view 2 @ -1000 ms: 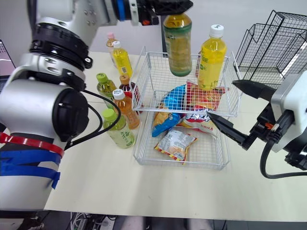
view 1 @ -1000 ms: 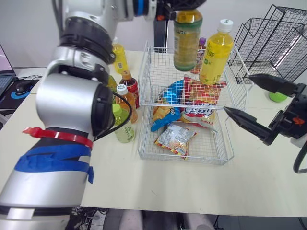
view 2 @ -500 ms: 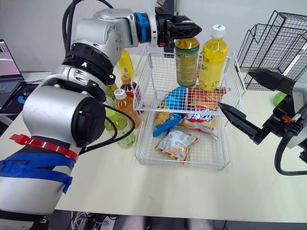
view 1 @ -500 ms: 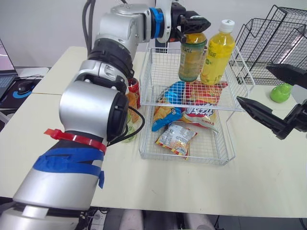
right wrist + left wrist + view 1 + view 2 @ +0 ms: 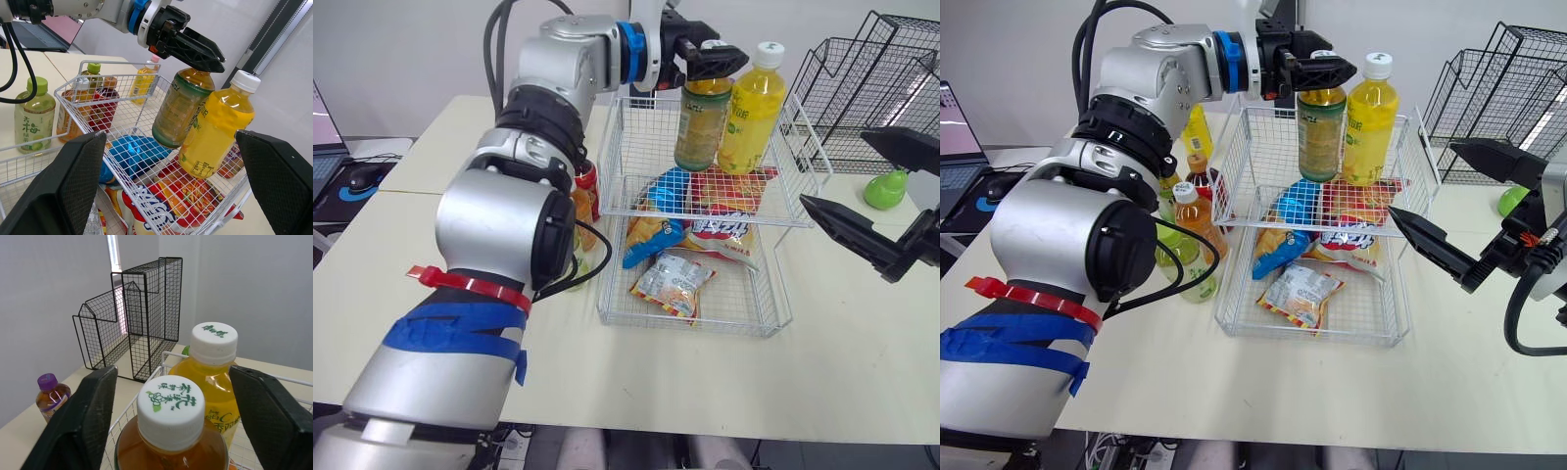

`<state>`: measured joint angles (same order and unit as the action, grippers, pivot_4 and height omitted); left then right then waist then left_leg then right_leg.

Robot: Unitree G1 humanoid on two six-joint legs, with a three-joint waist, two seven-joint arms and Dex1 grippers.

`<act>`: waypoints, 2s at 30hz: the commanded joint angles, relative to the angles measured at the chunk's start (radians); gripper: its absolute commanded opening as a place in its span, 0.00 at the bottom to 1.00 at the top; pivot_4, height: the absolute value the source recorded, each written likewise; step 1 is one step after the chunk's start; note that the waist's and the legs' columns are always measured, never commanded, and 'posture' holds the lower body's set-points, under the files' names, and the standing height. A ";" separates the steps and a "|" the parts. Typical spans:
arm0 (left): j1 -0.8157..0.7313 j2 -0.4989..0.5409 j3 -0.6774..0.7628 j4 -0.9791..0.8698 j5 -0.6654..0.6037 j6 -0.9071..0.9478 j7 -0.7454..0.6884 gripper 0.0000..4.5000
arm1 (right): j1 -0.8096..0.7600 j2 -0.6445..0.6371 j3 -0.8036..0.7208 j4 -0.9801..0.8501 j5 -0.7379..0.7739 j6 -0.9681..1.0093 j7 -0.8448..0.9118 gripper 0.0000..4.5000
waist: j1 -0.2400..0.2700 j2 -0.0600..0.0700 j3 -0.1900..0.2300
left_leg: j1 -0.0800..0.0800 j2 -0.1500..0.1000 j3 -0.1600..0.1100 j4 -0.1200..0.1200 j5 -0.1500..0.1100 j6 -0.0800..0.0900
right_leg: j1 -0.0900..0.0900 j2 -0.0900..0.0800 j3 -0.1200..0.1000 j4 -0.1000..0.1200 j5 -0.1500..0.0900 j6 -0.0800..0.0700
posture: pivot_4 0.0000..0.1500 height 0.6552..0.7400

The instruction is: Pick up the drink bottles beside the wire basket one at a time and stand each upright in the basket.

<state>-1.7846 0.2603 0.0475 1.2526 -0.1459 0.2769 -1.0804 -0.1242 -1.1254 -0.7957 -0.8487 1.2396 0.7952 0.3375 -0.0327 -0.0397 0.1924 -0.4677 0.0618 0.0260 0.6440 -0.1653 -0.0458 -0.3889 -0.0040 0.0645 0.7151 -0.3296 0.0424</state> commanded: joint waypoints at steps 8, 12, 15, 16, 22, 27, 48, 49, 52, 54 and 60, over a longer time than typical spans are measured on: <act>0.076 0.233 0.002 -0.312 -0.008 0.078 -0.148 0.99 | -0.016 -0.004 0.045 -0.005 0.041 -0.049 0.069 1.00 | -0.002 0.001 0.000 | 0.001 0.001 0.000 0.000 0.000 0.000 | 0.001 0.000 0.000 0.001 0.000 0.000 | 1.00 0.69; 0.191 0.338 0.018 -0.518 -0.031 0.212 -0.137 0.99 | -0.035 0.002 0.101 -0.017 0.064 -0.077 0.093 1.00 | -0.002 0.001 0.000 | 0.001 0.001 -0.001 0.001 0.000 0.000 | 0.001 0.000 0.000 0.002 0.000 0.000 | 1.00 0.69; 0.300 0.430 0.050 -0.691 -0.048 0.316 -0.092 0.99 | -0.059 0.006 0.153 -0.011 0.065 -0.101 0.115 1.00 | -0.002 0.001 0.000 | 0.001 0.002 -0.001 0.001 0.000 0.000 | 0.001 0.000 -0.001 0.002 0.000 0.000 | 1.00 0.69; 0.343 0.467 0.072 -0.740 -0.050 0.348 -0.064 0.99 | -0.071 0.008 0.176 -0.004 0.059 -0.110 0.123 1.00 | -0.002 0.001 0.000 | 0.001 0.002 -0.001 0.001 0.000 0.000 | 0.001 0.000 -0.001 0.002 0.000 0.000 | 1.00 0.69; 0.566 0.581 0.171 -0.913 -0.054 0.384 0.088 0.99 | -0.132 0.027 0.274 0.059 0.014 -0.136 0.148 1.00 | 0.001 0.001 -0.001 | 0.002 0.002 -0.002 0.002 0.000 0.000 | 0.002 0.000 -0.002 0.003 0.000 0.000 | 1.00 0.69; 0.835 0.612 0.290 -0.997 -0.103 0.342 0.146 0.99 | -0.231 0.036 0.347 0.154 -0.035 -0.145 0.177 1.00 | 0.001 0.001 -0.001 | 0.007 0.002 0.000 0.002 0.000 0.000 | 0.005 -0.001 -0.001 0.003 0.000 0.000 | 1.00 0.69; 0.912 0.393 0.207 -0.825 -0.111 0.153 0.378 0.99 | -0.195 -0.003 0.249 0.055 0.144 -0.067 0.133 1.00 | 0.008 -0.001 -0.002 | 0.006 0.001 -0.002 0.002 0.000 0.000 | 0.006 -0.003 -0.002 0.003 0.000 0.000 | 1.00 0.69; 0.888 0.379 0.204 -0.787 -0.100 0.135 0.410 0.99 | -0.190 -0.005 0.242 0.051 0.153 -0.066 0.126 1.00 | 0.007 -0.001 -0.002 | 0.006 0.001 -0.002 0.002 0.000 0.000 | 0.006 -0.003 -0.002 0.003 0.000 0.000 | 1.00 0.69; 0.812 0.349 0.195 -0.667 -0.077 0.091 0.475 0.99 | -0.180 -0.015 0.227 0.044 0.174 -0.067 0.111 1.00 | 0.008 -0.001 -0.002 | 0.006 0.001 -0.002 0.002 0.000 0.000 | 0.006 -0.002 -0.003 0.003 0.000 0.000 | 1.00 0.69; 0.774 0.336 0.180 -0.600 -0.062 0.060 0.485 0.99 | -0.175 -0.021 0.221 0.044 0.185 -0.069 0.103 1.00 | 0.006 -0.001 -0.002 | 0.006 0.000 -0.002 0.002 0.000 0.000 | 0.006 -0.002 -0.002 0.002 0.000 0.000 | 1.00 0.69; 0.685 0.310 0.137 -0.428 -0.017 -0.001 0.505 0.99 | -0.168 -0.033 0.207 0.043 0.208 -0.073 0.089 1.00 | 0.006 -0.001 -0.002 | 0.006 0.000 -0.002 0.001 0.000 0.000 | 0.006 -0.002 -0.003 0.002 0.000 0.000 | 1.00 0.69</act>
<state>-1.0618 0.5593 0.1974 0.8033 -0.1872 0.3188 -0.5901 -0.2916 -1.1411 -0.5469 -0.8009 1.4358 0.7355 0.4342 -0.0267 -0.0407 0.1906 -0.4621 0.0622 0.0243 0.6454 -0.1650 -0.0453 -0.3828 -0.0059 0.0621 0.7170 -0.3291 0.0423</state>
